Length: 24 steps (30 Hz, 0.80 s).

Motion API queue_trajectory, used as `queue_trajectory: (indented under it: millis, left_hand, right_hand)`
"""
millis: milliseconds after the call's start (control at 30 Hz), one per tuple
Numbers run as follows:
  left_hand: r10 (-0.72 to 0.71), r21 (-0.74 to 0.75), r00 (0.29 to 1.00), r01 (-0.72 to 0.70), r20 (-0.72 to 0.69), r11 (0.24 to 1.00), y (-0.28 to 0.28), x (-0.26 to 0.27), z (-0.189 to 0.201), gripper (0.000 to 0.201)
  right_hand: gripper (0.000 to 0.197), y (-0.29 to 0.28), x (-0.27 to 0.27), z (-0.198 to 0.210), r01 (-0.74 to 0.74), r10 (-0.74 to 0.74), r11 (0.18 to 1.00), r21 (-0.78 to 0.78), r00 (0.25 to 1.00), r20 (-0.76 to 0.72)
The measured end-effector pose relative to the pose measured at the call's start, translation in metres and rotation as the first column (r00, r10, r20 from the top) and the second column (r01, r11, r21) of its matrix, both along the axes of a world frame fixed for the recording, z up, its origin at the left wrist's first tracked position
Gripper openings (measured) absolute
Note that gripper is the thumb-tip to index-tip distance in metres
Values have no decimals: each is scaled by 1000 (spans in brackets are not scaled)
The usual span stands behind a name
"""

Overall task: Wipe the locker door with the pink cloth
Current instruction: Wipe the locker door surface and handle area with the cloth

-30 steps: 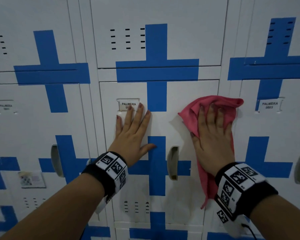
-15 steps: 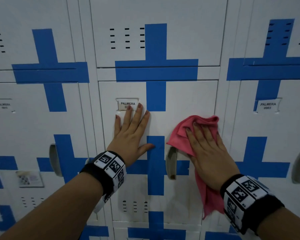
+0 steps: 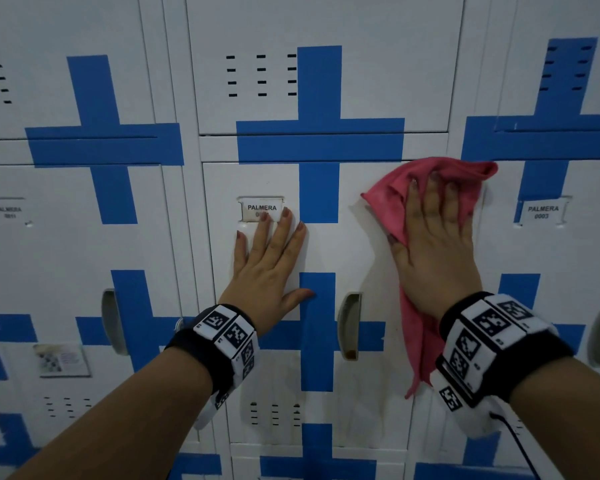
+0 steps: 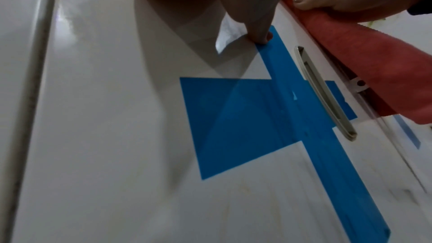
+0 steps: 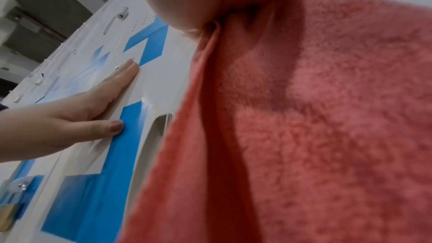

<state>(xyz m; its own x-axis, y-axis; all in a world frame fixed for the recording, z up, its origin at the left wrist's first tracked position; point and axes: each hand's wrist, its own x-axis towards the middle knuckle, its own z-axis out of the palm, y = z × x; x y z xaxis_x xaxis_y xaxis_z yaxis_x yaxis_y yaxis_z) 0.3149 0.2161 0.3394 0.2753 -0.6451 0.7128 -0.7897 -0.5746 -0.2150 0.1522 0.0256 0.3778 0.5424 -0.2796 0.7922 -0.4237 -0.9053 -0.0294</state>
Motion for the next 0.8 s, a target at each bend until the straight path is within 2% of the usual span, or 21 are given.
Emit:
queue_trajectory:
  millis: [267,500,633,800]
  left_hand:
    - [-3,-11,1000,3,6,1000,-1,0,-1,92]
    - [6,-5,1000,-6,-2,1000,-1,-1,0,90]
    - [9,0,1000,-9,-5,1000,0,-1,-1,89]
    - [11,5,1000,-11,-3,1000,0,0,0,88]
  right_hand:
    - [68,14,8,-15,-61,31,981,-183,986,-162]
    - [69,1,-8,-33,-110,47,966,-232,964,-262]
    - [68,-5,-15,-36,-54,26,990,-131,978,-207]
    - [65,1,-2,-18,-31,31,999,-30,1000,-8]
